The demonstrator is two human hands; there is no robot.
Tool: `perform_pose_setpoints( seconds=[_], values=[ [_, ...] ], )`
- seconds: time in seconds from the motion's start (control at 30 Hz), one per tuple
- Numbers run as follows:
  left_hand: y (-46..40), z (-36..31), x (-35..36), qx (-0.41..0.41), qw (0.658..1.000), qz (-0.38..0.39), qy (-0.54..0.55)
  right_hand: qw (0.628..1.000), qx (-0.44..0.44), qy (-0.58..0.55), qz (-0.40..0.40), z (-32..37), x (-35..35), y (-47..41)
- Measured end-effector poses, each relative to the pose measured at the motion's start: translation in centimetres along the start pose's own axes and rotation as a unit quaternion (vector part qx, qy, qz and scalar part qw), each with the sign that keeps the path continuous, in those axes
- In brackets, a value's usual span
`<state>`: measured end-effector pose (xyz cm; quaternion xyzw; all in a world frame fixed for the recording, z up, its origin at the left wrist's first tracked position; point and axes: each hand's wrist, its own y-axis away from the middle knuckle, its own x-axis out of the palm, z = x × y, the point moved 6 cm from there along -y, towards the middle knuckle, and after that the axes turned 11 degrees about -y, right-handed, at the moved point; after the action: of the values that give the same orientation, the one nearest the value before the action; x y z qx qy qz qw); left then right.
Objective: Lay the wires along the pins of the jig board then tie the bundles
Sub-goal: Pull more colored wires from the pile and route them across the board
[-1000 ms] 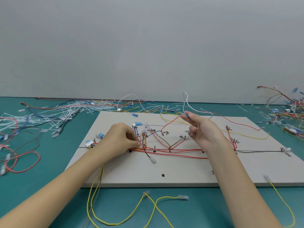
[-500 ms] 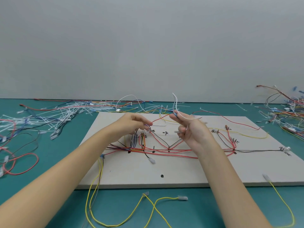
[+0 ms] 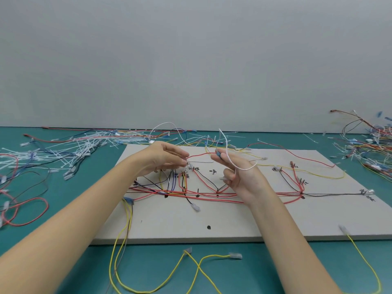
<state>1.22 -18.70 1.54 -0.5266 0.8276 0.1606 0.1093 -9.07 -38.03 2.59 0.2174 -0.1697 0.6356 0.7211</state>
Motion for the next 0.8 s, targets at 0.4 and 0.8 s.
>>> perform_pose_setpoints(
  seconds=[0.4, 0.8],
  values=[
    [1.8, -0.9, 0.1, 0.032, 0.982, 0.017, -0.187, 0.999, -0.028, -0.045, -0.013, 1.4, -1.4, -0.6],
    [6.3, -0.2, 1.0, 0.058, 0.959, 0.077, -0.267, 0.995, -0.022, -0.07, -0.071, 2.0, -2.9, -0.9]
  ],
)
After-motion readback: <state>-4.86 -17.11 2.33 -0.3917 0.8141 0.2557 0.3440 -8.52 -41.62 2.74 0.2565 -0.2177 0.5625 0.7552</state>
